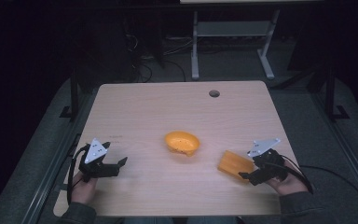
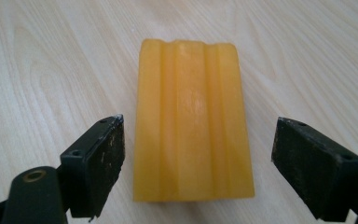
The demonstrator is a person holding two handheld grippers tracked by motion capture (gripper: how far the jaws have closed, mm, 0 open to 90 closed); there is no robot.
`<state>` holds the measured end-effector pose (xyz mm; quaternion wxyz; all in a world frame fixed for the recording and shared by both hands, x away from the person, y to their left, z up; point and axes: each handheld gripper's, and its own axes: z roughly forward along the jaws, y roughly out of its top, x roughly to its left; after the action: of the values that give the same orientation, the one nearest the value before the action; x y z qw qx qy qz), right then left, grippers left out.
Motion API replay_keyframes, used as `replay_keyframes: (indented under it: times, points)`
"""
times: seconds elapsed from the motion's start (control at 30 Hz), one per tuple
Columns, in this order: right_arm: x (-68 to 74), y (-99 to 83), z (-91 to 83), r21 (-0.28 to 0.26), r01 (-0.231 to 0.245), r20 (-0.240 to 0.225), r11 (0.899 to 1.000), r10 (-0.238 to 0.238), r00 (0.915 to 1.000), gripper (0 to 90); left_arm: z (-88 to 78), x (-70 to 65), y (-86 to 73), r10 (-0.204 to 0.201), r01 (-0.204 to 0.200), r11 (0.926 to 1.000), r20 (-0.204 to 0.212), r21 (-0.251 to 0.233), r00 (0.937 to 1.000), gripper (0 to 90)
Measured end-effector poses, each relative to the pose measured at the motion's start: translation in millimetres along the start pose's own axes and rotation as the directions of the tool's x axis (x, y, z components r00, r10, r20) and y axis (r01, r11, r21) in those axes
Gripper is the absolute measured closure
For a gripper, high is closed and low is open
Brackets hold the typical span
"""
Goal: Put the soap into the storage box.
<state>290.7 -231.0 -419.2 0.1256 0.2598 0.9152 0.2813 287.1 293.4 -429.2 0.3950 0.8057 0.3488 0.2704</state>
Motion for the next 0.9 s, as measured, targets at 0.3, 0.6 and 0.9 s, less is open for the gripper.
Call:
replay_keyframes:
  times: [0.3,0.6,0.9]
  points:
    - [-3.2,8.6,12.1,0.031,0.022,-0.022,0.999,-0.021,0.9995,16.6,-0.6,0.1,0.1,0.003,-0.003,1.0000,0.001,0.005,1.0000,14.1]
    - [-4.8,11.2,27.9,0.085,0.032,-0.045,0.996,-0.028,0.9986,16.6,-0.3,0.0,0.0,0.003,-0.003,1.0000,0.001,0.003,1.0000,14.1]
    - [-5.6,14.3,40.4,0.122,0.048,-0.063,0.991,-0.040,0.9972,16.6,-0.4,0.1,0.1,0.004,-0.004,1.0000,0.001,0.001,1.0000,14.1]
